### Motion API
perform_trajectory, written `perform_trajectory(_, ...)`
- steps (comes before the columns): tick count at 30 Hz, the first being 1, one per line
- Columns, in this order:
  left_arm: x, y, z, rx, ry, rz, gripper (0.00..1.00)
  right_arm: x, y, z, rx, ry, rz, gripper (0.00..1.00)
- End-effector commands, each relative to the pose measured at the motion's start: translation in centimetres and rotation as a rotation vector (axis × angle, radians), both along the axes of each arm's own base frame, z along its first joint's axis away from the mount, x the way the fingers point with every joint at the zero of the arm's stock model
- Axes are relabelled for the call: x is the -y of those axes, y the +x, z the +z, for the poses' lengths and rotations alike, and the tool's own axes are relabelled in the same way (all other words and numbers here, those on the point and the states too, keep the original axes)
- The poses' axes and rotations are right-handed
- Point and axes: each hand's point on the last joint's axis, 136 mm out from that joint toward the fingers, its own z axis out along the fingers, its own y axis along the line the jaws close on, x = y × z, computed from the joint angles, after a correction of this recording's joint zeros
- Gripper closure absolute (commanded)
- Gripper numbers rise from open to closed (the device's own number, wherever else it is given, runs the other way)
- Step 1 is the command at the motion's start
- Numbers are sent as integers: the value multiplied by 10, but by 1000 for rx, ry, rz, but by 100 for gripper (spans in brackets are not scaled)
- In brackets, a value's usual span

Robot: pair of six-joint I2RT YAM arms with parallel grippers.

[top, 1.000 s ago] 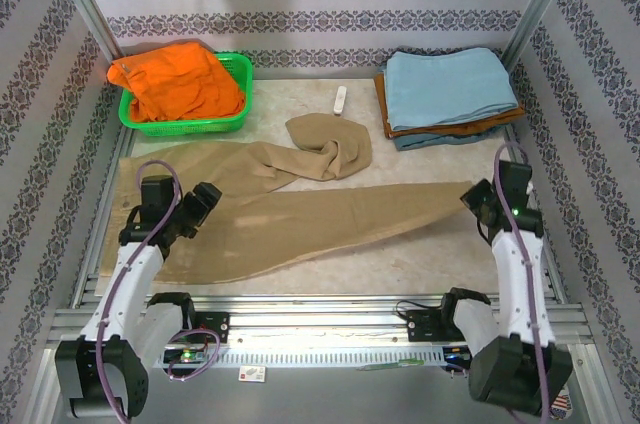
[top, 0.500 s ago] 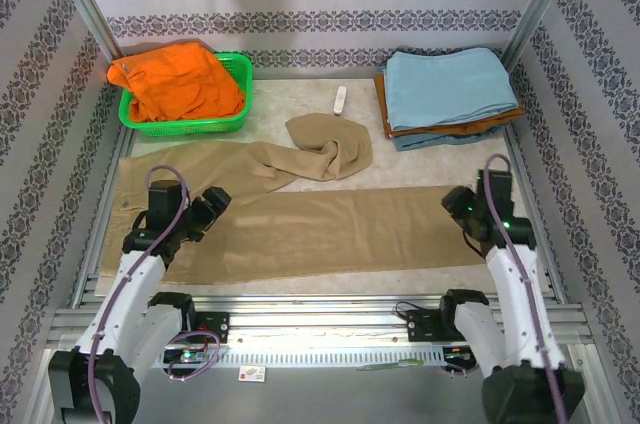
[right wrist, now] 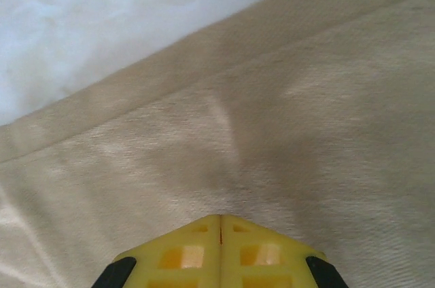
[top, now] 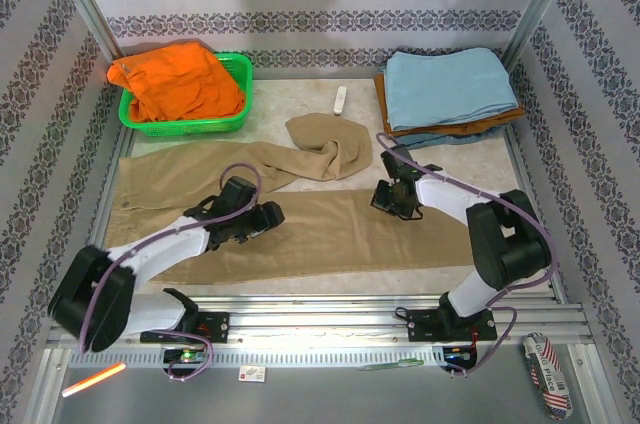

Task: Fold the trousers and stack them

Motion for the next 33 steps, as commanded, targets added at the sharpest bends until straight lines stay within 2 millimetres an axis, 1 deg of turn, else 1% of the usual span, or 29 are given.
perform_trajectory(1, -7, 12, -1, 74, 14, 90, 26, 12, -18, -10, -42, 32, 4, 100)
perform_trajectory(3, -20, -2, -15, 58, 17, 135, 26, 12, -26, -10, -64, 81, 0, 100)
perform_trajectory(5, -29, -18, -25, 24, 19, 152, 26, 15, -31, -8, -65, 76, -22, 100)
perform_trajectory(7, -34, -32, -31, -5, 18, 150, 26, 17, -37, -7, -76, 96, -33, 100)
perform_trajectory(9, -42, -48, -36, -32, 14, 161, 26, 17, -48, -9, -96, 110, -38, 100)
perform_trajectory(11, -49, -59, -37, -37, 6, 176, 25, 17, -58, -10, -108, 127, -40, 100)
perform_trajectory(15, -59, -75, -31, -32, -7, 191, 25, 20, -79, -9, -110, 156, -70, 100)
perform_trajectory(18, -60, -79, -17, -12, -23, 180, 25, 25, -95, -9, -115, 154, -89, 100)
perform_trajectory(20, -59, -75, -1, 20, -24, 163, 24, 26, -96, 0, -91, 153, -82, 100)
perform_trajectory(21, -59, -72, 8, 41, -17, 153, 23, 26, -91, 9, -55, 149, -68, 99)
perform_trajectory(23, -55, -60, 28, 96, -6, 126, 20, 30, -72, 29, 28, 121, -58, 94)
perform_trajectory(24, -54, -53, 36, 118, 16, 113, 18, 29, -59, 42, 72, 110, -42, 91)
perform_trajectory(25, -52, -44, 43, 137, 40, 97, 18, 29, -44, 54, 112, 98, -33, 86)
perform_trajectory(27, -48, -26, 54, 156, 97, 64, 17, 23, -13, 71, 174, 95, -10, 78)
perform_trajectory(29, -47, -6, 59, 158, 155, 52, 16, 15, 18, 77, 188, 82, 25, 70)
perform_trajectory(30, -49, 5, 59, 155, 173, 59, 16, 10, 34, 77, 177, 72, 42, 67)
perform_trajectory(32, -52, 22, 51, 126, 160, 84, 17, -3, 67, 75, 160, 77, 76, 61)
perform_trajectory(33, -56, 30, 47, 115, 150, 99, 17, -8, 79, 68, 135, 77, 82, 58)
